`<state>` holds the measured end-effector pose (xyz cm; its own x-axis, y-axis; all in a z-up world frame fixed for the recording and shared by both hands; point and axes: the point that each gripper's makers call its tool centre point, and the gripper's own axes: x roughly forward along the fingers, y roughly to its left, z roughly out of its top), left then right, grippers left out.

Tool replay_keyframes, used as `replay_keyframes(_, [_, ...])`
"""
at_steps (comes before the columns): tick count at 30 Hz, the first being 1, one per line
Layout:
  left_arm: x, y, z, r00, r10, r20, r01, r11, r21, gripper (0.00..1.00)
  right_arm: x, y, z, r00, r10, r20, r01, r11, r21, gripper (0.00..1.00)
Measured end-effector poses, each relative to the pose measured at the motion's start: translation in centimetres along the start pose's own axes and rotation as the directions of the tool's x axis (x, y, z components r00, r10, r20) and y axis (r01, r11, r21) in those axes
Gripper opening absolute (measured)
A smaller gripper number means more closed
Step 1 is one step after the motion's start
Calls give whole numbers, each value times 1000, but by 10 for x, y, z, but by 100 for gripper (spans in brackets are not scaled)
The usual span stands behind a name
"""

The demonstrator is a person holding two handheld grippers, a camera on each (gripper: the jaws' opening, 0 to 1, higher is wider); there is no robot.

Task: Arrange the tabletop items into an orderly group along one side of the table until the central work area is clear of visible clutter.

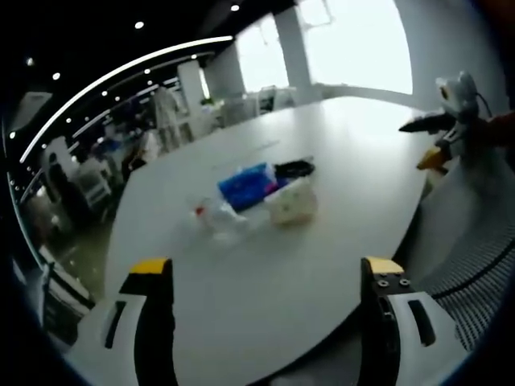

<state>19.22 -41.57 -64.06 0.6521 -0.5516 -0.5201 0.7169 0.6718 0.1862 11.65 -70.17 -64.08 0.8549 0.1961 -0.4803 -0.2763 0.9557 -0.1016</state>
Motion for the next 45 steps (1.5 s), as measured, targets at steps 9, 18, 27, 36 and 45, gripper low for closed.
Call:
replay_keyframes(9, [-1, -3, 1, 1000, -20, 5, 20, 1000, 0, 94, 0, 2, -2, 1000, 6, -9, -6, 1000, 2, 91])
replay_keyframes(18, [5, -1, 2, 998, -62, -22, 63, 997, 50, 93, 1, 2, -4, 1000, 8, -20, -8, 1000, -4, 91])
replay_keyframes(27, [17, 15, 13, 995, -86, -50, 93, 983, 158, 92, 1, 0, -4, 1000, 5, -20, -5, 1000, 11, 91])
replay_keyframes(36, [30, 42, 20, 995, -69, -75, 86, 964, 253, 91, 1, -1, -4, 1000, 3, -19, -3, 1000, 11, 91])
replay_keyframes(45, [42, 62, 26, 994, -64, -86, 86, 955, 283, 91, 0, -1, -5, 1000, 2, -19, -2, 1000, 7, 91])
